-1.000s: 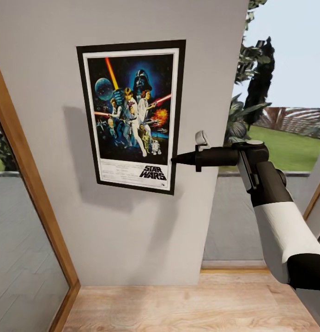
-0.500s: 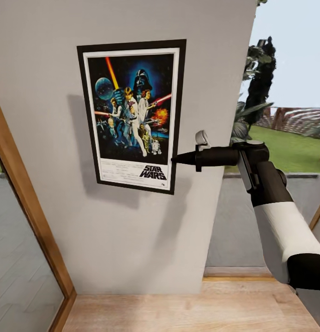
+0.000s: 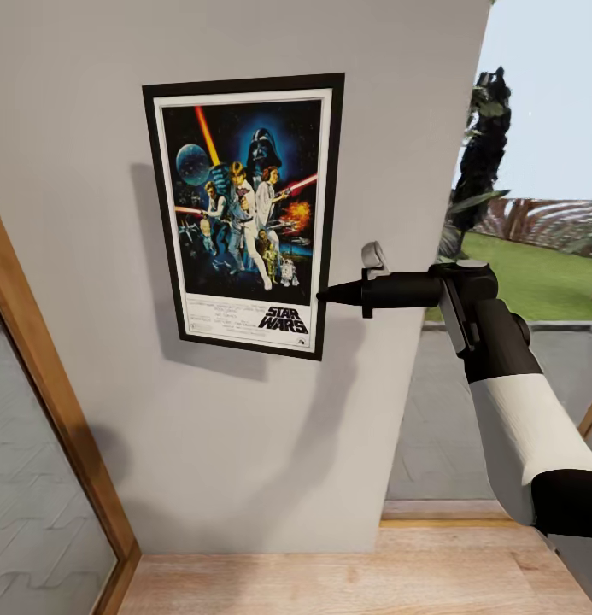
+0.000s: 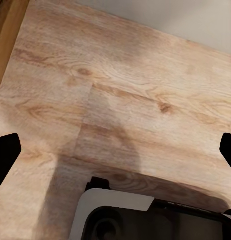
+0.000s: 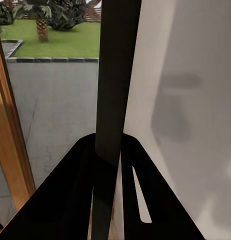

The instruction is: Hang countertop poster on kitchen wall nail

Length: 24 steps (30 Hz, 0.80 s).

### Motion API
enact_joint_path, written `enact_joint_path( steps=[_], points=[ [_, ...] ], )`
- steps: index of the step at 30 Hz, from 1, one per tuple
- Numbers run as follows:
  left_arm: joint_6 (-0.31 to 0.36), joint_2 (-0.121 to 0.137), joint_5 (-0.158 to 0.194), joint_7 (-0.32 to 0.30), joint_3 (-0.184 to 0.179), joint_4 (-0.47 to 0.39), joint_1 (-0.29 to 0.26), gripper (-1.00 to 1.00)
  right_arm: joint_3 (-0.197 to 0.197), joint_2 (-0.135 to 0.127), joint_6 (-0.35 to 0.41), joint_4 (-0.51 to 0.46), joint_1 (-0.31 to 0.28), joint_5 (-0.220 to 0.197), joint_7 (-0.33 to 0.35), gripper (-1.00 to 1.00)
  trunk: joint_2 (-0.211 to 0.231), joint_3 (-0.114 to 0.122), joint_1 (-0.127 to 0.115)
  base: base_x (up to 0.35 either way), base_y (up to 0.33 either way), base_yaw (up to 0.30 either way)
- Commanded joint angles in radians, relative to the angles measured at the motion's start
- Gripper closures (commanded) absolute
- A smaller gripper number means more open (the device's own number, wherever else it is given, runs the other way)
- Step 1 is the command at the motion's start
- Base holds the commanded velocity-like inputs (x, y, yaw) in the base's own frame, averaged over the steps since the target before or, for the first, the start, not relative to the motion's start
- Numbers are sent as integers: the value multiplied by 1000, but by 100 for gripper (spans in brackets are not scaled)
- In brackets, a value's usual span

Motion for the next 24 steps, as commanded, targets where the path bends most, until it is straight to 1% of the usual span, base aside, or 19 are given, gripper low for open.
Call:
enact_joint_path(
  steps=[1, 14, 20, 24],
  points=[
    [-1, 0, 0, -6, 4, 0, 0, -100, 1, 0, 14, 0, -1, -1, 5, 100, -1, -1, 0, 2, 86, 0],
    [-1, 0, 0, -6, 4, 0, 0, -100, 0, 0, 14, 0, 0, -1, 5, 100, -1, -1, 0, 0, 19, 2],
    [-1, 0, 0, -6, 4, 0, 0, -100, 0, 0, 14, 0, 0, -1, 5, 100, -1, -1, 0, 0, 1, 119],
    [-1, 0, 0, -6, 4, 0, 0, -100, 0, 0, 14, 0, 0, -1, 5, 100, -1, -1, 0, 0, 0, 54]
  ],
)
